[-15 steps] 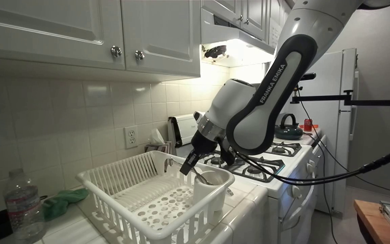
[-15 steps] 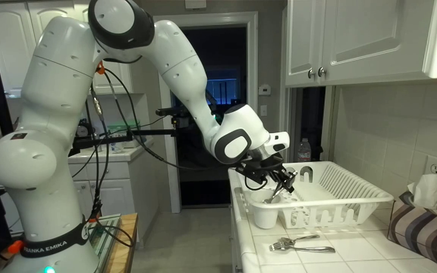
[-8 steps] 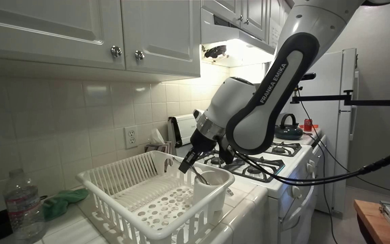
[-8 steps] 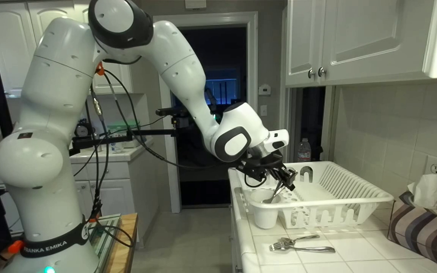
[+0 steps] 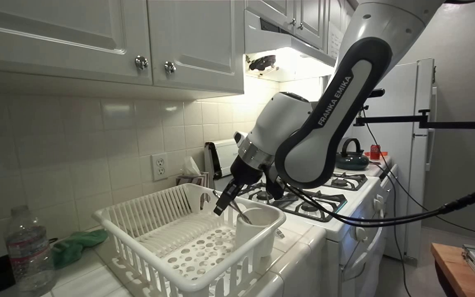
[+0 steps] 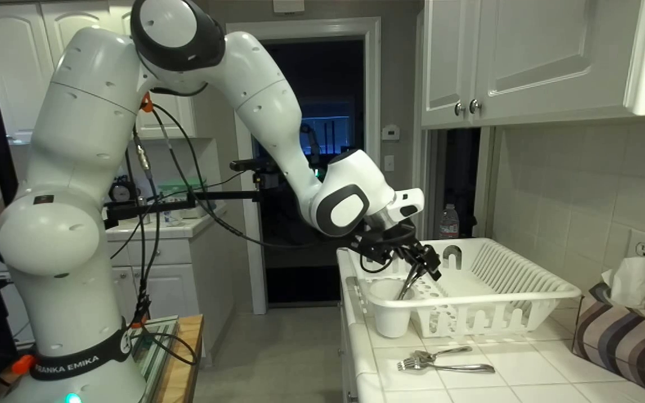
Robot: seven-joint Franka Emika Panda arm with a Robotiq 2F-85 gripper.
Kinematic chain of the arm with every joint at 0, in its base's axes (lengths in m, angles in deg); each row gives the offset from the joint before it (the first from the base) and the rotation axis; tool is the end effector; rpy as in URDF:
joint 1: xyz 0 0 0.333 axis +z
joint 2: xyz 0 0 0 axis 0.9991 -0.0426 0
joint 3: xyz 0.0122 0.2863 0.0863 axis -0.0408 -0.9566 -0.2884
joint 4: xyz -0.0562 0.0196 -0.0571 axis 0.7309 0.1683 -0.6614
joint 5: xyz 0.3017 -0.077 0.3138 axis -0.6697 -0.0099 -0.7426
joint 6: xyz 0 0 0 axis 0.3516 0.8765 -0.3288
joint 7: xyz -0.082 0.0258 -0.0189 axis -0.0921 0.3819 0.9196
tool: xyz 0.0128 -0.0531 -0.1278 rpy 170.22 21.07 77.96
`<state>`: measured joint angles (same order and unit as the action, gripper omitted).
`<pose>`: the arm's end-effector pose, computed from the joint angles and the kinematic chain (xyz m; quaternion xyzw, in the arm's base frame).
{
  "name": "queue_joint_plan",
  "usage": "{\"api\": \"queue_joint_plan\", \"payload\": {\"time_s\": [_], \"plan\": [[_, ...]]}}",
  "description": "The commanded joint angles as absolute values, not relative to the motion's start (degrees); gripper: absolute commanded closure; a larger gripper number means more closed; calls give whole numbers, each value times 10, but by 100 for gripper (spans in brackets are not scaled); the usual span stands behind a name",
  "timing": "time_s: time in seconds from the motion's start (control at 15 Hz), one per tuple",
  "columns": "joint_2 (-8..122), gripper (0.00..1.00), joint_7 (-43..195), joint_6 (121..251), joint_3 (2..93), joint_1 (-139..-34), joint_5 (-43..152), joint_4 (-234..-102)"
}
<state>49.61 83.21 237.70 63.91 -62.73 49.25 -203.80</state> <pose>0.6263 0.0423 0.1810 0.9466 0.0746 0.3091 0.0526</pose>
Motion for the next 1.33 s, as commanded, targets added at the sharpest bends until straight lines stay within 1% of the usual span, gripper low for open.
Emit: {"api": "queue_joint_plan", "payload": {"time_s": [0.0,0.07,0.13,0.67,0.73,0.87,0.93,1.13,1.27], "plan": [[503,7,824,2378,654,-609,486,-2047],[507,1,824,2375,656,-606,486,-2050],[511,0,822,2368,666,-597,484,-2055],[547,1,812,2313,717,-550,491,-2086],[550,22,813,2313,715,-549,491,-2088],[553,29,812,2323,711,-548,489,-2094],[551,35,814,2330,708,-549,489,-2095],[543,58,815,2340,700,-552,488,-2095],[538,71,814,2347,701,-550,488,-2094]]}}
